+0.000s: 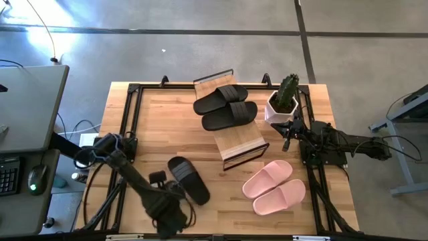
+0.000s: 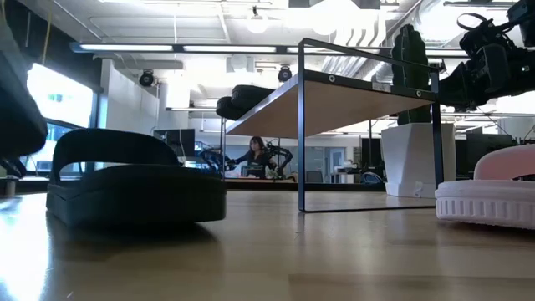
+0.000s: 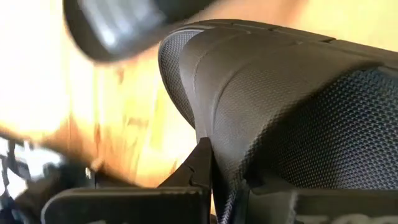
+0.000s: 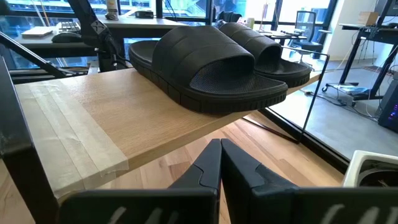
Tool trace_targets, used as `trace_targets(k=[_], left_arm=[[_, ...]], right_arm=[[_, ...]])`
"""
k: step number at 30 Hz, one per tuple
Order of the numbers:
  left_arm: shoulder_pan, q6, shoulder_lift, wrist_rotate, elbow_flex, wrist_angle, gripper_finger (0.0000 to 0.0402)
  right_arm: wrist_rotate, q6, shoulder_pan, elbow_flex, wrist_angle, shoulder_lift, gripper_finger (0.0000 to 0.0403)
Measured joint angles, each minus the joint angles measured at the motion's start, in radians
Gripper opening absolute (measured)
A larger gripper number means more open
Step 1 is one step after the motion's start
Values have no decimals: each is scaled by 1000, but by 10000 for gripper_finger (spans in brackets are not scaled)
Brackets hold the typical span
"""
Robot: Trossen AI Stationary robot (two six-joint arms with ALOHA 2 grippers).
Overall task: Pick and place slides into the shelf
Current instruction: Put the black slide under the shelf
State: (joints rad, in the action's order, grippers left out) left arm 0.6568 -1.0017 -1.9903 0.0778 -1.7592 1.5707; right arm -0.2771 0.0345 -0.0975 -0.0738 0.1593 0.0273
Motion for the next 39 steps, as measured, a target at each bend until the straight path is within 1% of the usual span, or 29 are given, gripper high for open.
trace_targets(k=[2, 6, 8, 12, 15, 19, 23, 28, 33, 35, 37, 39], left_arm=[[32, 80, 0, 66, -56, 0, 3], [90, 199, 1, 250, -148, 0, 3], [117, 254, 1, 368, -191, 0, 2], [159, 372, 1, 635, -252, 0, 4], [166, 459, 8, 772, -265, -2, 3], [158, 541, 42, 852, -257, 1, 3], [132, 612, 81, 860, -255, 1, 2], [96, 684, 166, 912, -255, 1, 2], [59, 740, 278, 986, -255, 1, 1], [44, 747, 330, 998, -250, -1, 1], [23, 745, 392, 1015, -223, 0, 1], [0, 732, 463, 1019, -170, 0, 1]], right_arm=[[0, -1, 0, 0, 0, 0, 0], [4, -11, 0, 0, 0, 0, 0], [6, -11, 0, 0, 0, 0, 0], [7, -11, 0, 0, 0, 0, 0], [8, -10, 0, 0, 0, 0, 0], [8, -8, 0, 0, 0, 0, 0], [7, -8, 0, 0, 0, 0, 0], [7, -8, 0, 0, 0, 0, 0], [8, 0, 0, 0, 0, 0, 0], [8, 0, 0, 0, 0, 0, 0], [7, 0, 0, 0, 0, 0, 0], [7, 0, 0, 0, 0, 0, 0]])
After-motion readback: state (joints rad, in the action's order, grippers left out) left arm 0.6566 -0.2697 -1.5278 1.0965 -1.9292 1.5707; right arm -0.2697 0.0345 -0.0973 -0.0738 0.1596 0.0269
